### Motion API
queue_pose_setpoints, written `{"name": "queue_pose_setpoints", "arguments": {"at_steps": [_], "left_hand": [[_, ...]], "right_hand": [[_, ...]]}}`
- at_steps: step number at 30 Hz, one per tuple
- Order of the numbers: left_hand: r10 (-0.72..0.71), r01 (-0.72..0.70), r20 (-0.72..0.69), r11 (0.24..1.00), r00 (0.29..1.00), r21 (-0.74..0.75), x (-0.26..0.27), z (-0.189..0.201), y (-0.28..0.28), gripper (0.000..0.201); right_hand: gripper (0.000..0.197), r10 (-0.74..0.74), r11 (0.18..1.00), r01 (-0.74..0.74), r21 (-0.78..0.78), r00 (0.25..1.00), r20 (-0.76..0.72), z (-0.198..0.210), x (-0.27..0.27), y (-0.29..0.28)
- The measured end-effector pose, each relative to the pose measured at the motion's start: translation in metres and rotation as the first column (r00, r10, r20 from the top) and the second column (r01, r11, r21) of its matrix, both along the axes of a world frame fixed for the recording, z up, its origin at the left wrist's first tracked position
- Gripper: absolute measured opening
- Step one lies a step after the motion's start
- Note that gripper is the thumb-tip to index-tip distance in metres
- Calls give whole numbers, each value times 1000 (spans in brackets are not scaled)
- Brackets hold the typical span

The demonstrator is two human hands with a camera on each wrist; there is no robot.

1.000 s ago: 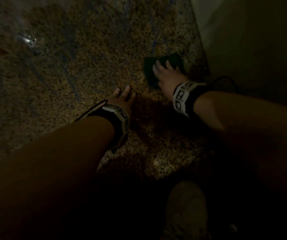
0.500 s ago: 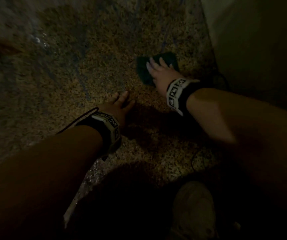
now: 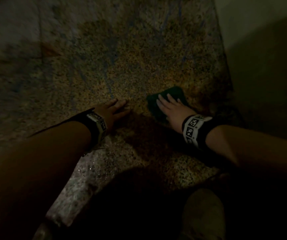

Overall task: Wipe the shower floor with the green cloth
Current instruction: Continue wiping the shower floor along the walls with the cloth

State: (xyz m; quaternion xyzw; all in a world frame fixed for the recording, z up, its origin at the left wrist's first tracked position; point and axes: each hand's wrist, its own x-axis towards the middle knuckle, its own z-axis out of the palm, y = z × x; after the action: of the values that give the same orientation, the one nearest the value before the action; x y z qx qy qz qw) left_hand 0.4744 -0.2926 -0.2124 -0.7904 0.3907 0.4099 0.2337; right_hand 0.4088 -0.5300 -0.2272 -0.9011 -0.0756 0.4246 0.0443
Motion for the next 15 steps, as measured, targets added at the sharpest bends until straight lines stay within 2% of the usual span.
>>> {"name": "queue_pose_setpoints", "arguments": {"at_steps": [9,11,15], "left_hand": [[63,-56,-106,996,992,64,4,4,0,94],[77,-73,-118,997,990,40,3,5,3,100],[83,-88,-129,996,988,-32,3,2,8,93]], "right_hand": [[67,-311,950,310,-29,949,-54,6,93,51],[68,-288,957,285,-49,955,-71,9,90,56],[76,-101,995,100,-27,993,-67,6,43,65]]}}
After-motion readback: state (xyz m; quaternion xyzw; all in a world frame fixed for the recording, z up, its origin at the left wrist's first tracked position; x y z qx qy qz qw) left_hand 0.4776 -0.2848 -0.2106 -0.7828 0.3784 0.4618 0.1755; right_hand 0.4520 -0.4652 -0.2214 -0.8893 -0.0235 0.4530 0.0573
